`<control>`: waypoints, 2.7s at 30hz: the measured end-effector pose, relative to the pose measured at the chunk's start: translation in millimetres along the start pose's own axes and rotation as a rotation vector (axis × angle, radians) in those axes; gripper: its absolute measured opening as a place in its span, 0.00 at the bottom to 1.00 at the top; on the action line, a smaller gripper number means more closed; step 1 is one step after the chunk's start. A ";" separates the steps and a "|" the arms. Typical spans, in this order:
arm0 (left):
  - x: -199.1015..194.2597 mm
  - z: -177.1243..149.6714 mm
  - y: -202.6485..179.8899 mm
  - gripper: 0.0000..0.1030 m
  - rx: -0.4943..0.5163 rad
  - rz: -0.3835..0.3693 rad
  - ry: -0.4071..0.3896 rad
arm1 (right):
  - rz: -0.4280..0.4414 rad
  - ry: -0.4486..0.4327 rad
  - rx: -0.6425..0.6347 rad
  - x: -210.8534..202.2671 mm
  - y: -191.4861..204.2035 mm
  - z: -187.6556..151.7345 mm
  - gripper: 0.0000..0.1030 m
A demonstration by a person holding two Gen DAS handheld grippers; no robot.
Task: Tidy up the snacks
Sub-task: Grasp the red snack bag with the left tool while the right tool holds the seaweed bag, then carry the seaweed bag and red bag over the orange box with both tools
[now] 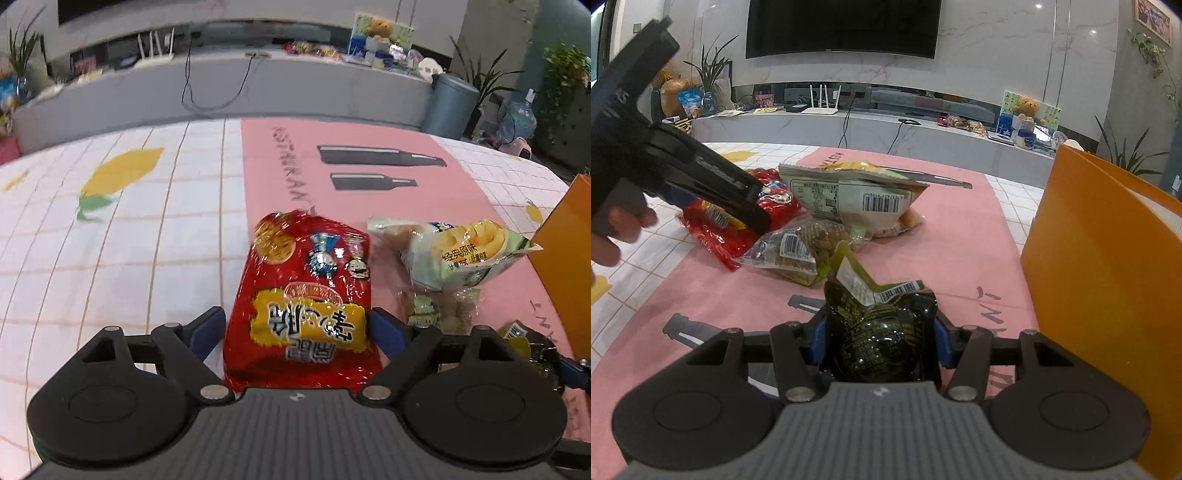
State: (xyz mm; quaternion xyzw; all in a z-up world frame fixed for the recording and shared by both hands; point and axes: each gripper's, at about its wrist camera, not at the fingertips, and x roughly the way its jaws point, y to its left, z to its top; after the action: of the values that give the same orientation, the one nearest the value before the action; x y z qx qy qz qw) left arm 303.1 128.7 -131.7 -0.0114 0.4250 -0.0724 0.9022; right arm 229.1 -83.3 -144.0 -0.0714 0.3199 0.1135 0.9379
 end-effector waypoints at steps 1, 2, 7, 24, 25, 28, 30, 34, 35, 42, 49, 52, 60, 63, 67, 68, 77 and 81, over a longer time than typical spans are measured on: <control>0.4 -0.4 -2.8 0.99 0.011 0.001 -0.007 | 0.000 0.000 0.000 0.1 0.2 0.0 0.52; 0.8 -0.9 -5.0 0.99 0.021 0.001 -0.013 | 0.000 0.000 -0.001 0.3 0.2 0.1 0.52; -3.9 2.3 -9.4 0.76 -0.023 -0.016 -0.014 | -0.006 -0.003 -0.011 0.2 2.4 0.9 0.52; -75.8 5.4 -5.3 0.76 -0.150 -0.004 -0.167 | 0.046 -0.078 0.049 -36.3 3.1 17.1 0.48; -81.9 5.6 -6.9 0.76 -0.166 0.000 -0.185 | 0.045 -0.089 0.061 -41.2 1.4 18.8 0.48; -92.1 6.3 -17.4 0.76 -0.131 0.006 -0.188 | 0.044 -0.123 0.056 -56.2 -2.5 23.5 0.48; -99.2 3.0 -25.7 0.76 -0.111 0.036 -0.205 | 0.029 -0.153 0.034 -66.7 -3.0 25.8 0.48; -110.8 -2.2 -38.7 0.76 -0.086 0.053 -0.224 | 0.003 -0.207 0.001 -84.7 -7.6 36.2 0.48; -114.0 -3.7 -41.4 0.76 -0.084 0.055 -0.231 | -0.007 -0.224 -0.009 -89.6 -8.4 38.0 0.48; -140.7 -11.9 -69.2 0.76 -0.040 0.076 -0.295 | -0.033 -0.285 -0.001 -130.1 -33.6 48.5 0.48; -163.3 -13.3 -104.5 0.76 -0.011 0.029 -0.334 | -0.017 -0.213 -0.013 -160.5 -75.4 55.5 0.48; -168.9 -15.3 -119.5 0.76 0.012 -0.014 -0.342 | -0.045 -0.215 -0.013 -167.0 -94.7 55.4 0.48; -177.6 -19.0 -157.3 0.76 0.021 -0.135 -0.354 | -0.101 -0.170 0.169 -164.6 -150.8 46.1 0.48; -175.8 -18.5 -165.2 0.76 0.005 -0.188 -0.330 | -0.086 -0.109 0.204 -151.9 -163.5 40.6 0.48; -165.5 -14.4 -168.7 0.76 -0.018 -0.252 -0.289 | -0.079 -0.033 0.236 -128.0 -173.0 39.8 0.48; -162.6 -13.3 -169.4 0.76 -0.018 -0.254 -0.285 | -0.078 -0.021 0.226 -121.3 -175.6 41.9 0.48; -150.3 -20.5 -177.8 0.76 0.002 -0.233 -0.261 | -0.105 0.043 0.407 -84.3 -207.5 52.9 0.48; -147.6 -23.7 -174.1 0.76 -0.002 -0.225 -0.247 | -0.142 0.049 0.394 -72.6 -208.2 63.9 0.48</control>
State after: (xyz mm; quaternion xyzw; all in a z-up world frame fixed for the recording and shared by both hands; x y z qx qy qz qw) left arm 171.1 -21.8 -19.5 -0.0687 0.3072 -0.1704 0.9337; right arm 264.3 -283.0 -36.4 0.0881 0.3530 -0.0192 0.9313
